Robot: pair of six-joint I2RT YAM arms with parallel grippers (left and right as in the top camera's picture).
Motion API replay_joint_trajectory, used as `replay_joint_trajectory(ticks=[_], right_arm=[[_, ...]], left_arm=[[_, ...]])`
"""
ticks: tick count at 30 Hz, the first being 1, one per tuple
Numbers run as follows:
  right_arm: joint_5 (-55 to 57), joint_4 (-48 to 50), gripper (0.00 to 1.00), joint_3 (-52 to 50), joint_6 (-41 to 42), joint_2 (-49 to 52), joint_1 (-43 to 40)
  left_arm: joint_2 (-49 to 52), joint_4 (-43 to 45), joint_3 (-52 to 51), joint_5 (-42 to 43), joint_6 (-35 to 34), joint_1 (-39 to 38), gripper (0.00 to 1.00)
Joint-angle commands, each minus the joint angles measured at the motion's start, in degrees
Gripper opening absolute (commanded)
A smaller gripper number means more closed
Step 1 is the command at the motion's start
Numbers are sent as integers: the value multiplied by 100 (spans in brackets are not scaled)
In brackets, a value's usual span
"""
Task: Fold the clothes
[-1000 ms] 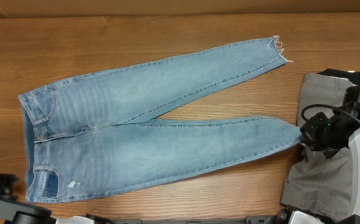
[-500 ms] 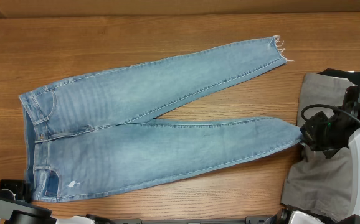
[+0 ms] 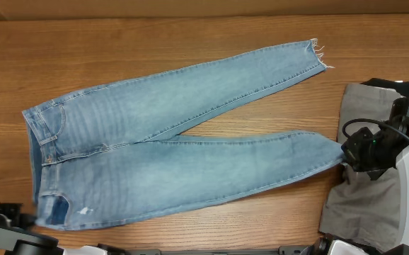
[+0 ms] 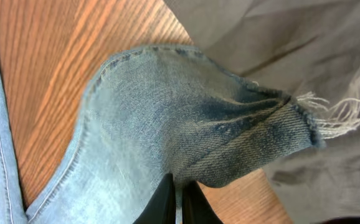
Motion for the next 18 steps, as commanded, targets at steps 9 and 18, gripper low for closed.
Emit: replay_joint_trajectory(ticks=[9, 18], right_arm=[[72, -796, 4, 955, -79, -527, 22], [-310, -817, 4, 2124, -33, -533, 22]], left_arm=[[-57, -1858, 2629, 66, -22, 535, 4], [-57, -2164, 3480, 267, 35, 509, 4]])
